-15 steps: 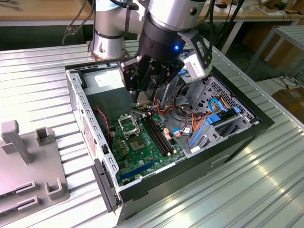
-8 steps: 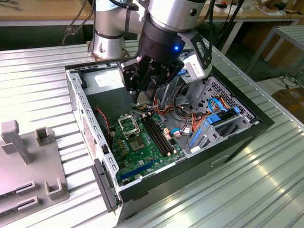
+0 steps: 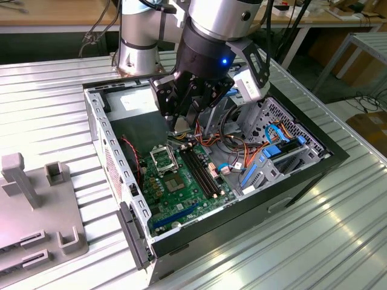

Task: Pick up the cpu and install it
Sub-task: 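Place the cpu into insertion slot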

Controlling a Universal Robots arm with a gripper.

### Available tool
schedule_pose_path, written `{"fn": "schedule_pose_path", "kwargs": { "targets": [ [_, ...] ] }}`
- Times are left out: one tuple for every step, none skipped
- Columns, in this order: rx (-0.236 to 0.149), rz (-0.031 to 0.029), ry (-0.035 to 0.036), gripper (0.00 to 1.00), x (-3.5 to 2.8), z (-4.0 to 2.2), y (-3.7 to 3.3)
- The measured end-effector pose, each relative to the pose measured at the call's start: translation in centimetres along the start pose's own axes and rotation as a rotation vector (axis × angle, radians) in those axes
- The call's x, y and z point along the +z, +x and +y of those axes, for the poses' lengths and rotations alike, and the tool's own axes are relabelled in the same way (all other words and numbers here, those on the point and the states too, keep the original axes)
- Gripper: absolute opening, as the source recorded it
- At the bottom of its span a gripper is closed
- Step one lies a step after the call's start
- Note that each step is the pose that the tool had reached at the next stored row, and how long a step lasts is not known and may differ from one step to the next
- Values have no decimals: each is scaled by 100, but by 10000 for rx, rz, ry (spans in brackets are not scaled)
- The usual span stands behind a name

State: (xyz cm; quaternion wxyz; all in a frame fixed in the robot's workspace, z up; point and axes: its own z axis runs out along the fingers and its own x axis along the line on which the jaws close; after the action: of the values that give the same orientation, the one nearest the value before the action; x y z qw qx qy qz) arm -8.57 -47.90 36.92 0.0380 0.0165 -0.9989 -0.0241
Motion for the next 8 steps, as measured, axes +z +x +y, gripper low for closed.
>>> {"fn": "schedule_pose_path", "kwargs": {
  "targets": [
    [3,0,0,45,1,0,0],
    [9,-3,-3,45,6,0,-1],
    [14,-3,-3,45,18,-1,-2],
    [17,-2,-1,45,33,-2,-7],
    [22,-2,0,45,54,-3,-17],
    [25,-2,-1,45,71,-4,-24],
    [25,-2,-2,45,97,-6,-33],
    [26,-2,-1,45,113,-6,-39]
  ]
}}
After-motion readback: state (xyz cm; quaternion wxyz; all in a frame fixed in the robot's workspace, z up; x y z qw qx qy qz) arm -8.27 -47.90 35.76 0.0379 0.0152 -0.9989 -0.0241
